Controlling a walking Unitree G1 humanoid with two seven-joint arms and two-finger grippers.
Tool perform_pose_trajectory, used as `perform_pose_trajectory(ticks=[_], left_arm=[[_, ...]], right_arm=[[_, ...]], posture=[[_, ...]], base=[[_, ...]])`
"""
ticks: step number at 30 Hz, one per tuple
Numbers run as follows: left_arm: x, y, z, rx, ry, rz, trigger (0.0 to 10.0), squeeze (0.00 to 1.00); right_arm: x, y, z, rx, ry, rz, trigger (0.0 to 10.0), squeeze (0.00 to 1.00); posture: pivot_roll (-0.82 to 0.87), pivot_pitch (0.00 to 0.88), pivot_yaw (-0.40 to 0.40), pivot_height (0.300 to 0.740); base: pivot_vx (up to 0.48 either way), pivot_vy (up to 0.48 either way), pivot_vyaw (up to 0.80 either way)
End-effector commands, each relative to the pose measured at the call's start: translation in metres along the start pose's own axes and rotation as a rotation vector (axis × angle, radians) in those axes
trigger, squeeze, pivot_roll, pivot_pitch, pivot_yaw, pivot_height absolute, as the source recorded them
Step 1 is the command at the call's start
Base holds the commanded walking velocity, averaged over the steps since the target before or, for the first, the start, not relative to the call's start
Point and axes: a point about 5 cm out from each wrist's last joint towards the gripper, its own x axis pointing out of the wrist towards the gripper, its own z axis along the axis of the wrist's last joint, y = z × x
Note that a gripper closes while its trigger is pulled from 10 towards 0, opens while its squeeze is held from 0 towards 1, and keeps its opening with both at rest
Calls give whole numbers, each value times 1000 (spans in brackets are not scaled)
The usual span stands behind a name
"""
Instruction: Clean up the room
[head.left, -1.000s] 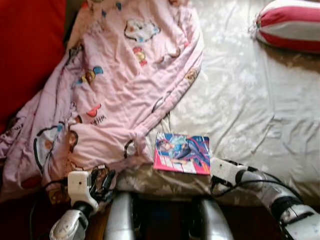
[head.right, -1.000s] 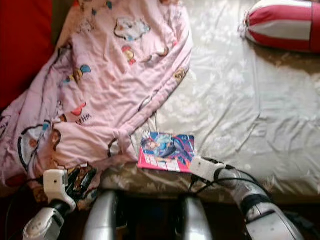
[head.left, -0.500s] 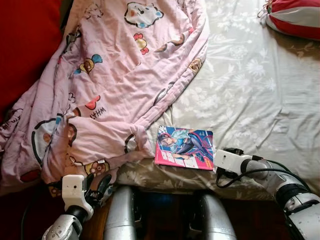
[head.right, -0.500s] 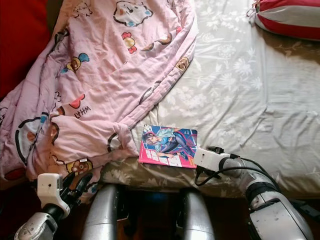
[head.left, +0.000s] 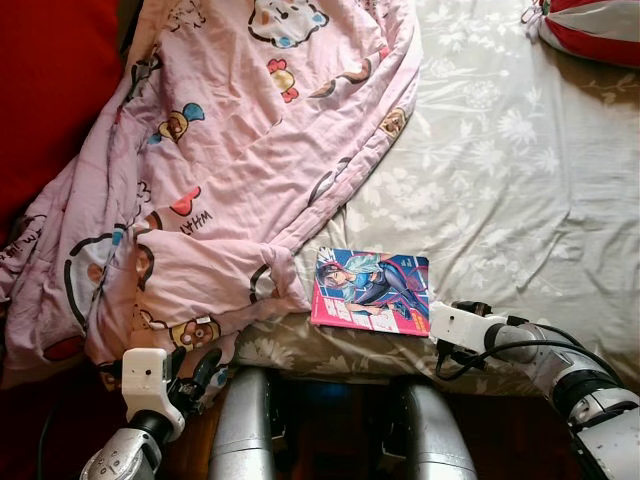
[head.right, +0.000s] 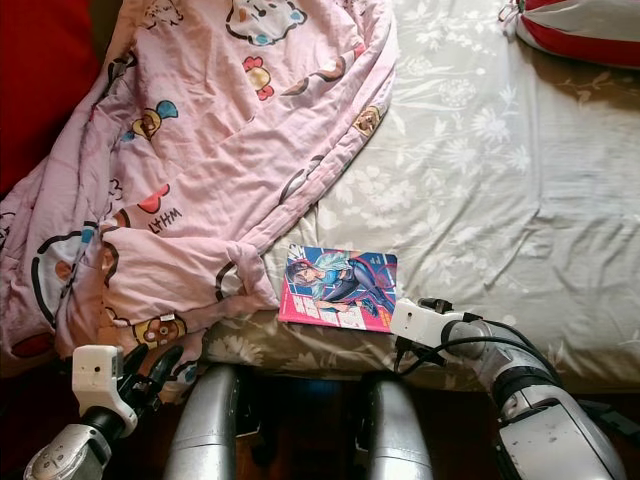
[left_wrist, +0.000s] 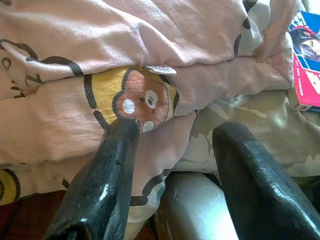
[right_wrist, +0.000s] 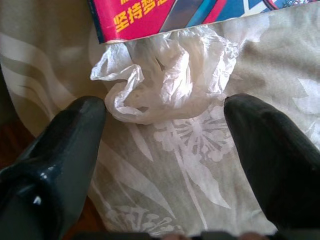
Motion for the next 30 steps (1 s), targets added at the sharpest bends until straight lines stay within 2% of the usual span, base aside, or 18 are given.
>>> perform_pose_trajectory(ticks=[1,8,9,10,11,12,17,18,21,22,23,24,25,26,28,29,30], left_arm=[[-9,5,-8,-11,42,18,10000,0],[-10,4,-9,-11,48,20,10000,0],[-10,3,-8,-11,48,20,10000,0],[-11,3,-8,-9,49,19,10000,0],[-11,3,-8,-9,49,19,10000,0],[-12,3,-8,-9,50,20,10000,0],[-13,2,-9,-8,56,17,10000,0],[-12,2,-9,-8,57,16,10000,0],[-13,2,-9,-7,57,16,10000,0],[-13,2,-9,-7,59,16,10000,0],[-13,2,-9,-7,59,16,10000,0],[-13,1,-10,-6,60,15,10000,0],[-13,1,-10,-6,61,14,10000,0],[-13,1,-10,-5,62,13,10000,0],[-13,1,-9,-4,63,12,10000,0],[-13,1,-9,-4,63,13,10000,0],[-13,1,-10,-4,64,14,10000,0]], right_arm=[[2,12,-6,-4,30,33,10000,0],[3,13,-5,-11,37,3,10000,0],[4,14,-5,-9,39,0,5255,0],[4,15,-5,-11,41,0,2196,0],[4,15,-5,-11,42,-1,549,0],[4,15,-5,-10,43,-2,0,0],[6,22,-6,-6,46,22,0,0],[6,23,-5,-6,44,26,1294,0],[6,24,-5,-7,44,28,1843,0],[6,25,-5,-10,45,29,3804,0],[6,25,-5,-10,45,29,3804,0],[6,25,-5,-13,47,31,8941,0],[6,25,-5,-14,48,31,8941,0],[7,25,-5,-18,48,30,10000,0],[7,26,-5,-17,46,30,10000,0],[7,27,-4,-20,46,33,7490,0],[7,28,-4,-23,46,36,7451,0]], posture=[[177,426,19,632],[183,430,20,632],[183,430,20,632],[189,433,22,632],[189,436,23,632],[189,436,23,632],[190,439,25,632],[190,439,25,632],[193,441,26,632],[193,441,26,632],[193,441,26,632],[193,441,26,632],[193,441,26,632],[193,441,26,632],[191,442,27,632],[191,441,26,632],[191,441,26,632]], base=[[0,0,0],[0,0,0],[0,0,0],[0,0,0],[0,0,0],[0,0,0],[0,0,0],[0,0,0],[0,0,0],[0,0,0],[0,0,0],[0,0,0],[0,0,0],[0,0,0],[0,0,0],[0,0,0],[0,0,0]])
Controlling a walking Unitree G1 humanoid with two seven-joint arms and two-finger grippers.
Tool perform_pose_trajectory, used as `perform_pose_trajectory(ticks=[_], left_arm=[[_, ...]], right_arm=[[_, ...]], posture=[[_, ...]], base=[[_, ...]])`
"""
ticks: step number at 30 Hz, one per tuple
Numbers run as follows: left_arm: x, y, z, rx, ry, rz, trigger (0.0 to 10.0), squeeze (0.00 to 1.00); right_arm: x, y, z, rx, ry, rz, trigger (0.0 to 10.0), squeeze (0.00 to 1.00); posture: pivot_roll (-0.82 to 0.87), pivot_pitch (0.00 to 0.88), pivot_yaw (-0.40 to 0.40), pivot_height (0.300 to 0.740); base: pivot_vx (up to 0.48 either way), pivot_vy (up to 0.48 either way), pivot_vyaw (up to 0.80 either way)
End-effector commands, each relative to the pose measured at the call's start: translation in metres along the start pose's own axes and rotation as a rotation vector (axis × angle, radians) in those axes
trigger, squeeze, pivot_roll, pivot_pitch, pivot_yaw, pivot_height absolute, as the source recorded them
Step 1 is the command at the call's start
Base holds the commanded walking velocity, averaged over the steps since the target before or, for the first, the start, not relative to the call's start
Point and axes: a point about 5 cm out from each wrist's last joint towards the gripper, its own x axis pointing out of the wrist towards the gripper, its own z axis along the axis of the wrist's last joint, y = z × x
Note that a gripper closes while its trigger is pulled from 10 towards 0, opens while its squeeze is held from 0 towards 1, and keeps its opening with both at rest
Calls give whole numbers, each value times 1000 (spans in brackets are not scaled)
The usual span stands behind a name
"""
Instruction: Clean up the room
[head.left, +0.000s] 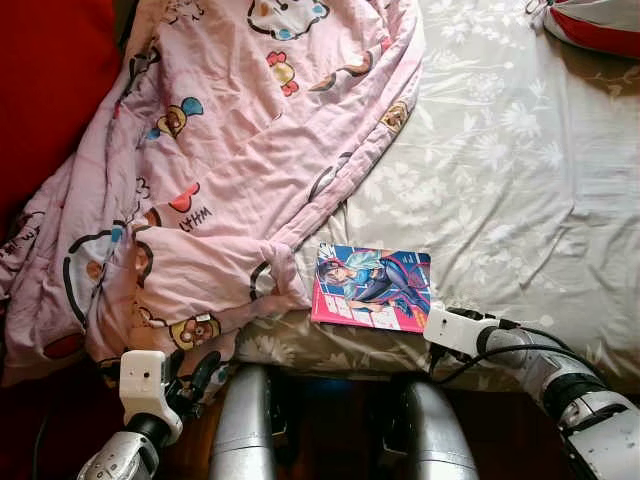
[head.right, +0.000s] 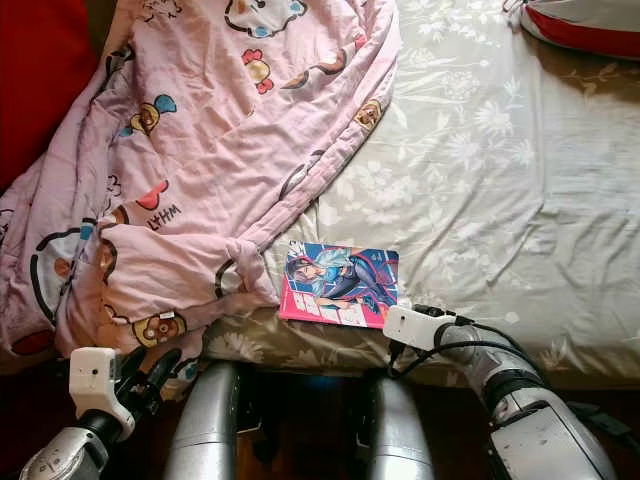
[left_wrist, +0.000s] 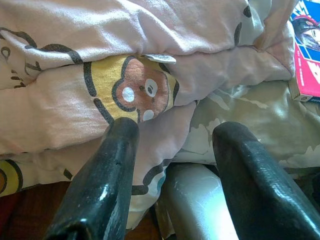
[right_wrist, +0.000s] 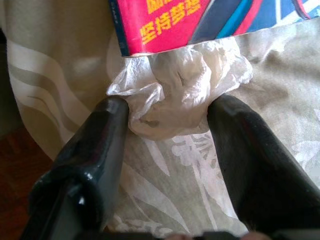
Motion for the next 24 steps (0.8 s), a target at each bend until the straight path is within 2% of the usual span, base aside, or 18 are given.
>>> perform_pose_trajectory(ticks=[1,2,4,15,24], left_arm=[[-8,2,-10,-8,54,16,10000,0],[-8,2,-11,-8,54,15,10000,0],[-9,2,-11,-7,55,15,10000,0],[-10,1,-12,4,61,10,10000,0],[-9,1,-11,13,61,8,10000,0]], right_arm=[[2,20,-9,2,34,61,7451,0],[2,21,-9,3,32,64,1647,0],[2,23,-9,4,31,67,0,0],[4,35,-9,-7,28,89,0,0],[4,33,-10,-3,32,55,0,0]], posture=[[191,441,26,632],[191,441,26,632],[193,442,26,632],[193,446,29,632],[195,443,33,632]], base=[[0,0,0],[0,0,0],[0,0,0],[0,0,0],[0,0,0]])
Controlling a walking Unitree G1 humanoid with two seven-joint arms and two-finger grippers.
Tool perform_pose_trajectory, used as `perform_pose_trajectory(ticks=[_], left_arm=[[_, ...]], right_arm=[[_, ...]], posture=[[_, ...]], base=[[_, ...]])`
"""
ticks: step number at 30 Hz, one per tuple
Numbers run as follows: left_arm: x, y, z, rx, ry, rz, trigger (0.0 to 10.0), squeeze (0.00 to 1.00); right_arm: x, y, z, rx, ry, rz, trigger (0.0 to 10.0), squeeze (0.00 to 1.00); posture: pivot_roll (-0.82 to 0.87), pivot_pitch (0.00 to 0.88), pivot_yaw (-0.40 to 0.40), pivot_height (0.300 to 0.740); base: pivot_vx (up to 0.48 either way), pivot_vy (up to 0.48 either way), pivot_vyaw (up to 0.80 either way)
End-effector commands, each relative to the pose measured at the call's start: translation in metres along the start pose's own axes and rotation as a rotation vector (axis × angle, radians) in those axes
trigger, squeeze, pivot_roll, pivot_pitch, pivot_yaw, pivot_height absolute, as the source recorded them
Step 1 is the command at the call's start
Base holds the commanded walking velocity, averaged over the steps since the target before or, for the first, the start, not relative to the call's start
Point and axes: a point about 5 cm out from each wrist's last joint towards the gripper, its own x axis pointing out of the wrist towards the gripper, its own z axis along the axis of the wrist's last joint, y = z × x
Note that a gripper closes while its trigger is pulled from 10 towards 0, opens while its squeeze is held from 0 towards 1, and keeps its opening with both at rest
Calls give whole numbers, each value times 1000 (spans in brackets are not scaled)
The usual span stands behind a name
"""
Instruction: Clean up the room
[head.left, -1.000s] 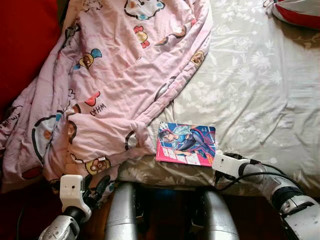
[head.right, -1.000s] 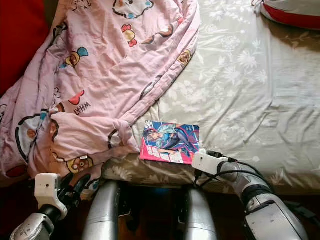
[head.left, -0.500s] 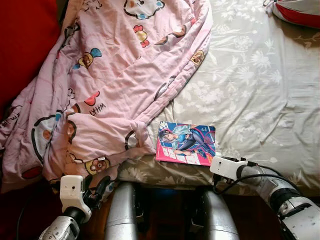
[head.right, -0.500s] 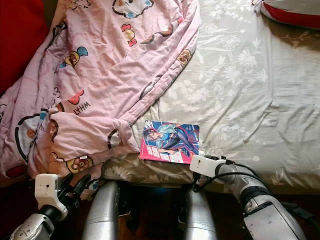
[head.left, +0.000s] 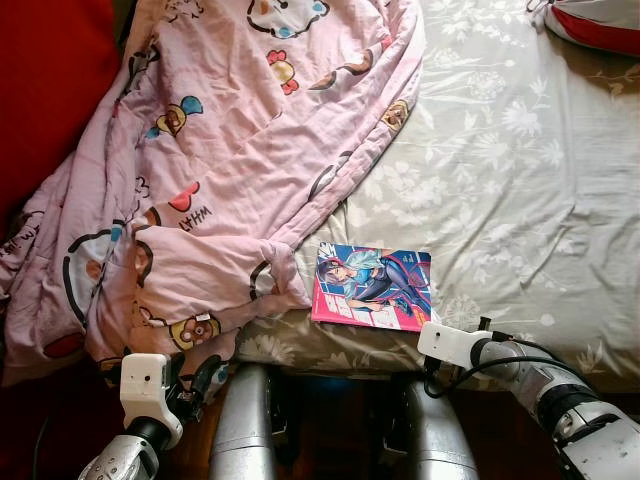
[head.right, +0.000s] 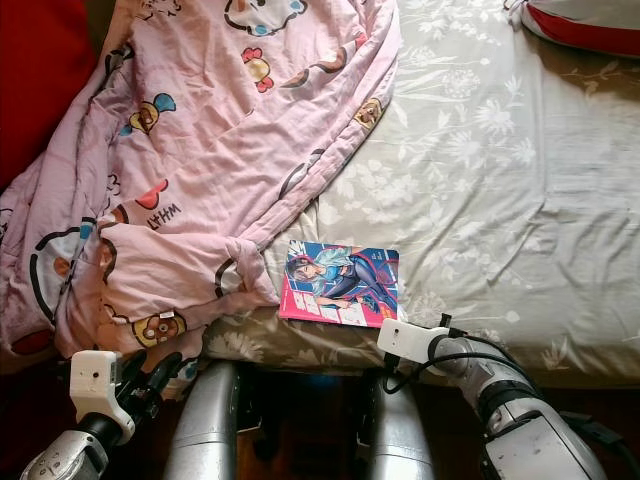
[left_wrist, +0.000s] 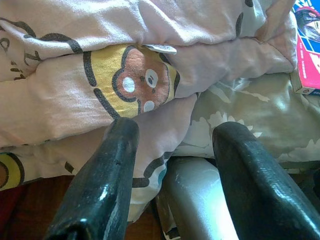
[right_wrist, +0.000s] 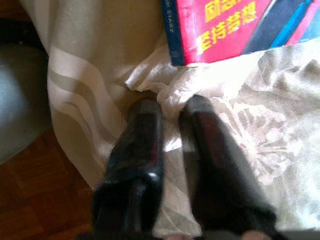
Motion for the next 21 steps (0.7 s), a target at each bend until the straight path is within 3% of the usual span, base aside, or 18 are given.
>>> perform_pose_trajectory(ticks=[1,7,11,16,18,19,21], left_arm=[[-6,2,-9,9,49,10,10000,0],[-4,-1,-12,11,54,4,10000,0],[2,-4,-13,12,53,-1,10000,0],[13,-4,-14,7,43,4,10000,0],[18,-3,-13,7,36,6,10000,0],[22,-3,-11,5,27,10,10000,0],[28,-2,-11,3,23,13,10000,0]], right_arm=[[0,15,-11,9,35,32,0,0],[-1,9,-13,36,50,-33,0,0],[-3,10,-21,134,74,-76,0,0],[-6,13,-32,376,59,-154,0,0],[-8,11,-35,526,42,-209,0,0],[-10,9,-37,684,-6,-265,0,0],[-11,10,-37,813,-56,-304,0,0]], posture=[[195,443,33,632],[184,431,32,632],[175,413,27,632],[156,367,16,632],[147,350,13,632],[139,332,11,632],[126,312,9,632]], base=[[0,0,0],[0,0,0],[0,0,0],[0,0,0],[0,0,0],[0,0,0],[0,0,0]])
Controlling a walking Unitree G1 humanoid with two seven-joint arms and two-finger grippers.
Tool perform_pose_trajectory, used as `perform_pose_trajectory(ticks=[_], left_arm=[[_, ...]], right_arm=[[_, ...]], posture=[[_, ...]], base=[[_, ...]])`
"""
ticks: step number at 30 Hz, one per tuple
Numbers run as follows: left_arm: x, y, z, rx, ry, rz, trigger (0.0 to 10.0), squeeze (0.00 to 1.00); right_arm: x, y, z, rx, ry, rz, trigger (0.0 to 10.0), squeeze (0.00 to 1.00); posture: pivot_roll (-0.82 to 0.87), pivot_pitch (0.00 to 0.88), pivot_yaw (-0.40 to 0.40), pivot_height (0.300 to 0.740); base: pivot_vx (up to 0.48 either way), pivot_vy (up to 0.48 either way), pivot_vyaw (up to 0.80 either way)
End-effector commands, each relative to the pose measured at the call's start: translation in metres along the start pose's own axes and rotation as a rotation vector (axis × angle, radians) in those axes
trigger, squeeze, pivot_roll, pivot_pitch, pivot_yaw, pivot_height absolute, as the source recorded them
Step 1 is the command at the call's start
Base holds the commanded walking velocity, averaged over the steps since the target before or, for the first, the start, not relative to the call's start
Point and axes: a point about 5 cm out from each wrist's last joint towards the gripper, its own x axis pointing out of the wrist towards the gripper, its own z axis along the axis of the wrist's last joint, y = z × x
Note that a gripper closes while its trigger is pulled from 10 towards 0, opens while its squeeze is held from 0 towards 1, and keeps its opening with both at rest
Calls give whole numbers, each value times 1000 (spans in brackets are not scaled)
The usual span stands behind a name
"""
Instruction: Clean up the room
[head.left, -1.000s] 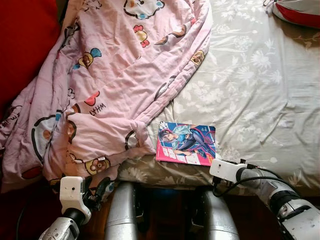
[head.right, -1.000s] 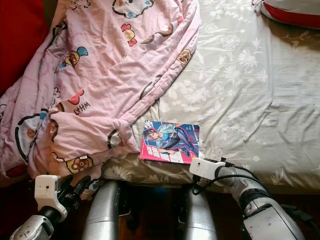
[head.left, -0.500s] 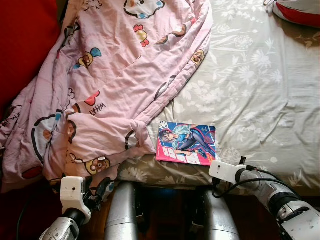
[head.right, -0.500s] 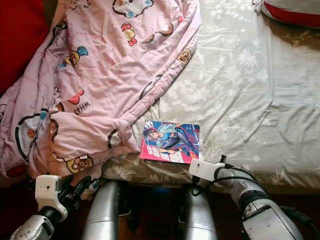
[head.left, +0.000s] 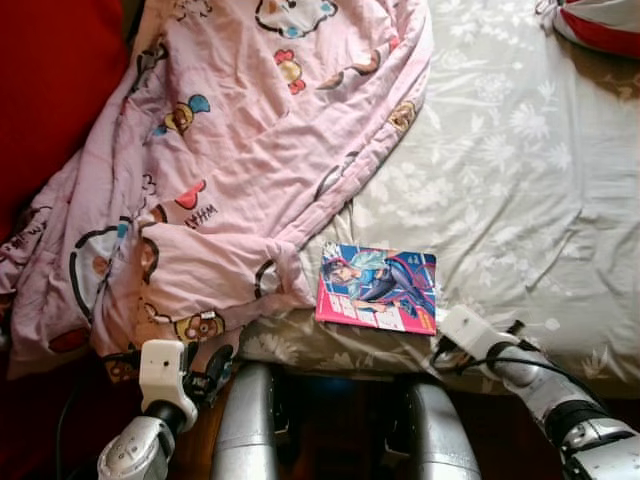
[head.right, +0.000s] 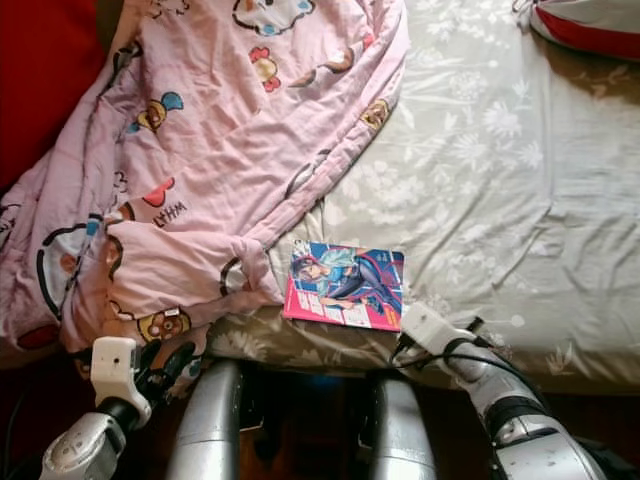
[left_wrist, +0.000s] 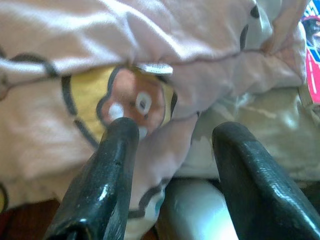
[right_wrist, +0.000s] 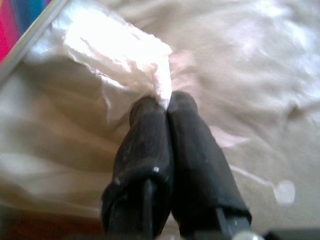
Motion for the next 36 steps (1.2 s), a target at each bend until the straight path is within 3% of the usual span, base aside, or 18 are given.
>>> perform_pose_trajectory(ticks=[1,4,8,13,14,15,16,17,20,22,27,30,36], left_arm=[[-4,5,-15,-12,47,31,10000,0],[-1,5,-15,-13,42,31,10000,0],[9,5,-16,-16,39,34,10000,0],[14,9,-19,-15,41,51,10000,0],[16,10,-20,-14,42,57,10000,0],[18,11,-21,-12,44,62,10000,0],[18,11,-21,-12,44,62,10000,0],[20,13,-23,-8,51,70,10000,0],[22,15,-26,-11,61,78,10000,0],[25,17,-30,-10,73,82,10000,0],[28,21,-34,-17,93,96,10000,0],[26,22,-39,-28,112,109,10000,0],[19,25,-60,-79,192,153,10000,0]], right_arm=[[-5,8,-15,166,-7,-6,0,0],[-9,14,-17,246,-58,1,0,0],[-21,32,-26,426,-157,5,0,0],[-37,49,-22,494,-268,-4,0,0],[-40,52,-20,557,-296,-17,0,0],[-41,54,-18,592,-315,-19,4196,0],[-41,54,-18,592,-315,-19,4196,0],[-43,60,-17,652,-334,-17,10000,0],[-45,64,-17,667,-345,-11,10000,0],[-47,61,-16,734,-353,-60,10000,0],[-43,54,-20,785,-329,-112,10000,0],[-41,55,-23,773,-310,-103,10000,0],[-40,68,-52,769,-158,-93,10000,0]], posture=[[113,297,8,632],[103,281,7,632],[78,226,8,632],[69,201,13,632],[63,191,15,632],[59,178,20,632],[59,178,20,632],[57,166,24,632],[58,154,30,632],[57,139,35,632],[52,107,42,656],[52,104,43,671],[42,59,36,701]], base=[[0,0,0],[0,0,0],[0,0,0],[0,0,0],[0,0,0],[0,0,0],[0,0,0],[0,0,0],[0,0,0],[0,0,0],[0,0,0],[0,0,0],[0,0,0]])
